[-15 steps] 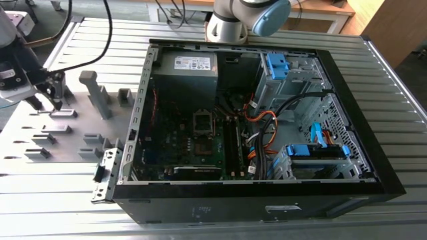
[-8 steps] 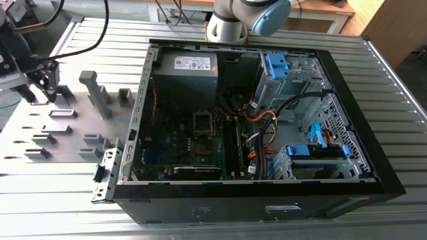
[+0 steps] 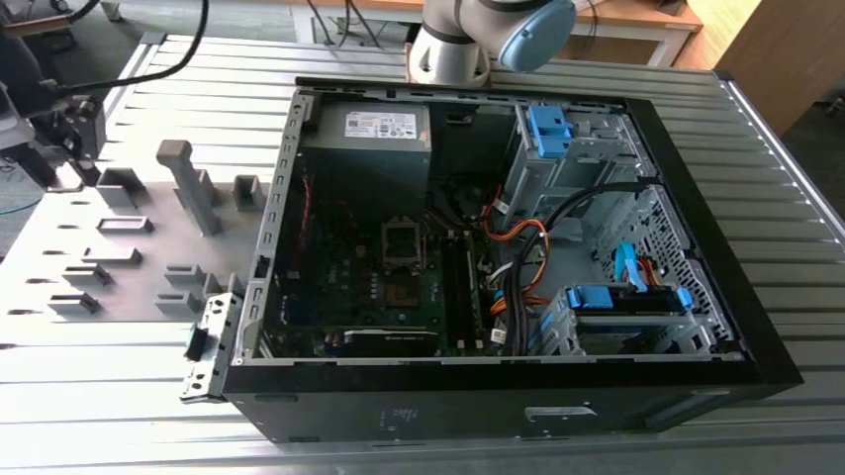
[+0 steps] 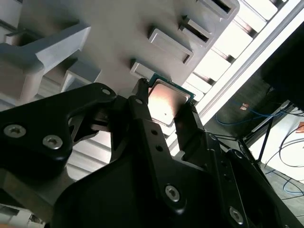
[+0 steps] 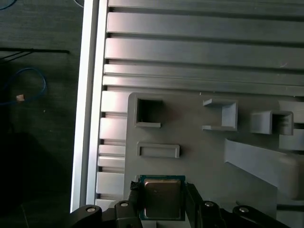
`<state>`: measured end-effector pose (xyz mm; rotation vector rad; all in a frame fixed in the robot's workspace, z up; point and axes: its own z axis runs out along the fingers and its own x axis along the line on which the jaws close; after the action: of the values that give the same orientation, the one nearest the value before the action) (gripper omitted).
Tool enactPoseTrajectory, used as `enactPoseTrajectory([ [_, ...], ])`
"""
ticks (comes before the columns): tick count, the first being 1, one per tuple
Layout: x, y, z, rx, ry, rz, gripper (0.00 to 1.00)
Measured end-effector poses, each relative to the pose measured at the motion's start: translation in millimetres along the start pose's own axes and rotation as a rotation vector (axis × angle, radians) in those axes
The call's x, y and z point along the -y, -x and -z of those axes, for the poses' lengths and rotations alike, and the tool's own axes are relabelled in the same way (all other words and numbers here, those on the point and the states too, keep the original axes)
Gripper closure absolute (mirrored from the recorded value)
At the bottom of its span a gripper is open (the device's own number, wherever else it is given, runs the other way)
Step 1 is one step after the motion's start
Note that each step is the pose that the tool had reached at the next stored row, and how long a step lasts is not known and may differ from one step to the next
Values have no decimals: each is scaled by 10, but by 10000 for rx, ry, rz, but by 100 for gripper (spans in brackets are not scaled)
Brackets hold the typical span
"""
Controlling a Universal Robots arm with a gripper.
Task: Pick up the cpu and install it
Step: 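Pick up the cpu and move it towards the insertion slot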
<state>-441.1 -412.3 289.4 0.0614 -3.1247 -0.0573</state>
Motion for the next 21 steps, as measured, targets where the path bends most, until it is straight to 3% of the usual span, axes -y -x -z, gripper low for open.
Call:
enactPoseTrajectory([
  [9, -10, -4, 280, 1, -1, 0, 53],
  [21, -22, -9, 578, 0, -1, 0, 53],
])
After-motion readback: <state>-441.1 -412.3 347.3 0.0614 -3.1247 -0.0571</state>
